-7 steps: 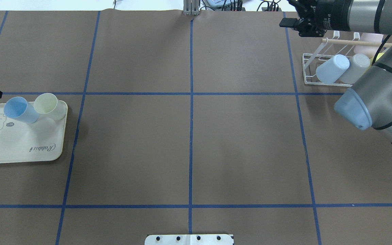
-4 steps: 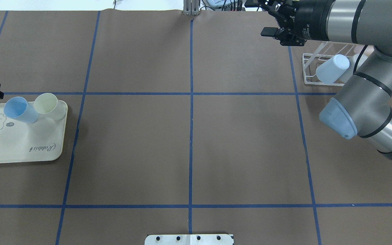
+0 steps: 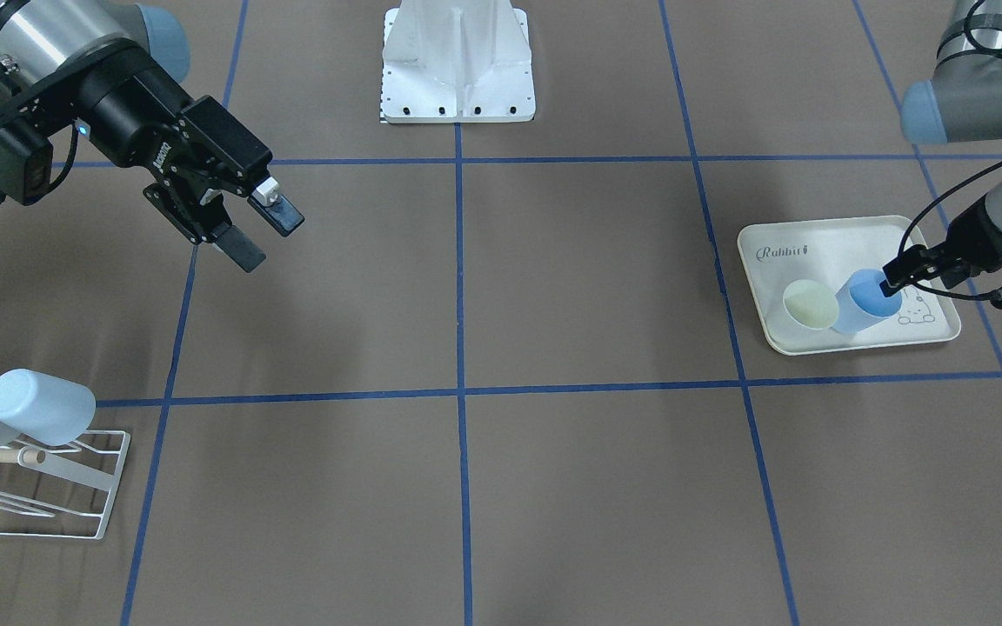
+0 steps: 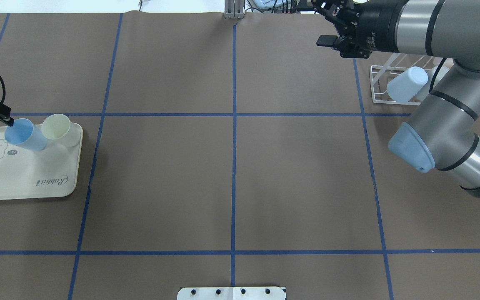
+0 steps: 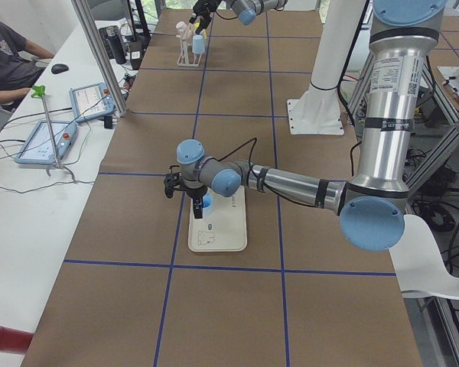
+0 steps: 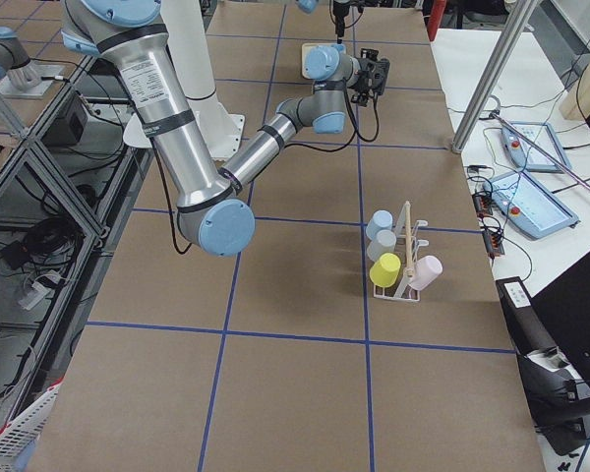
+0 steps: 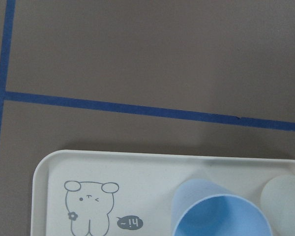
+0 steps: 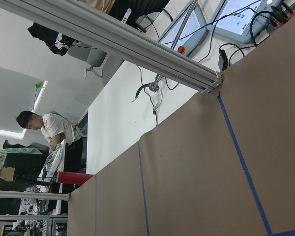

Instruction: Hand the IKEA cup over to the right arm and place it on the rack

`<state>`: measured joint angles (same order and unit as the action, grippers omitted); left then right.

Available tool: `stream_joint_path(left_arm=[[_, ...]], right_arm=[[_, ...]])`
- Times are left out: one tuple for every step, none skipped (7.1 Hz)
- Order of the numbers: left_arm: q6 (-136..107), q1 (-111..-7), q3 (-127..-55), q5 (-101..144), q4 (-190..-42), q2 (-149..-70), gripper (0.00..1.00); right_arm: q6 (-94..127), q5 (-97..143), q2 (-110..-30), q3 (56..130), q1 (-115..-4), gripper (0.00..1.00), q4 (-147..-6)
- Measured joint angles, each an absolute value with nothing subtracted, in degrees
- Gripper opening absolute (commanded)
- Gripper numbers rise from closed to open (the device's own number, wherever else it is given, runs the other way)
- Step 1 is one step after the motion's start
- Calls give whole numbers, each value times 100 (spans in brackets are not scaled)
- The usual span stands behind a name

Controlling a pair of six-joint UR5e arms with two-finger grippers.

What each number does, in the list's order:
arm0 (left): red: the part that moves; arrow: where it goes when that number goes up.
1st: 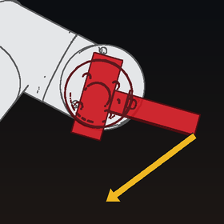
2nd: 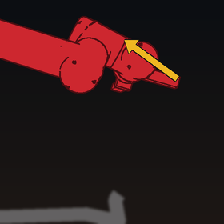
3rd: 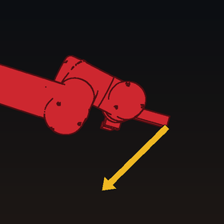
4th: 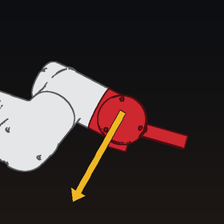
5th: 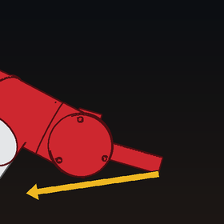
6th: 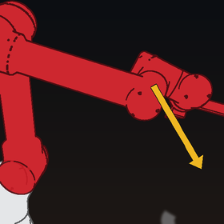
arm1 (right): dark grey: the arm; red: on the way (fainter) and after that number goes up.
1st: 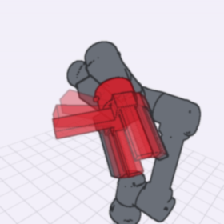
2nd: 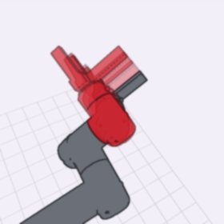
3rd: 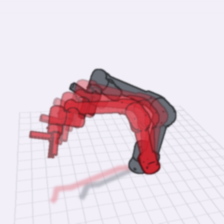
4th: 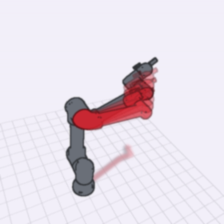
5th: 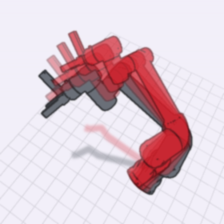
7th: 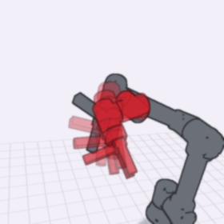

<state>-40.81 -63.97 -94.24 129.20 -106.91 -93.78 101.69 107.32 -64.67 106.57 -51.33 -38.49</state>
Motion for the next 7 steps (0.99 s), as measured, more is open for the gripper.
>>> stream_joint_path(left_arm=[[-4087, -6311, -9361, 12837, -10746, -9378, 93], [-4092, -6237, -9308, 12737, -10804, -9378, 55], [-4097, -6189, -9280, 12690, -10831, -9381, 27], [-4104, -6171, -9276, 12680, -10841, -9384, 23], [-4109, -6162, -9280, 12688, -10844, -9389, 23], [-4110, -6157, -9277, 12695, -10845, -9395, 2], [-4109, -6156, -9281, 12703, -10846, -9400, 0]], right_arm=[[10169, 10732, -6468, 10655, -5133, 100, -3850], [10169, 10729, -6468, 10655, -5133, 100, -3850], [10169, 10726, -6469, 10657, -5133, 100, -3850], [10169, 10726, -6469, 10660, -5133, 100, -3850], [10169, 10729, -6469, 10663, -5133, 100, -3850], [10169, 10730, -6469, 10670, -5133, 100, -3850], [10169, 10731, -6469, 10674, -5133, 100, -3850]])
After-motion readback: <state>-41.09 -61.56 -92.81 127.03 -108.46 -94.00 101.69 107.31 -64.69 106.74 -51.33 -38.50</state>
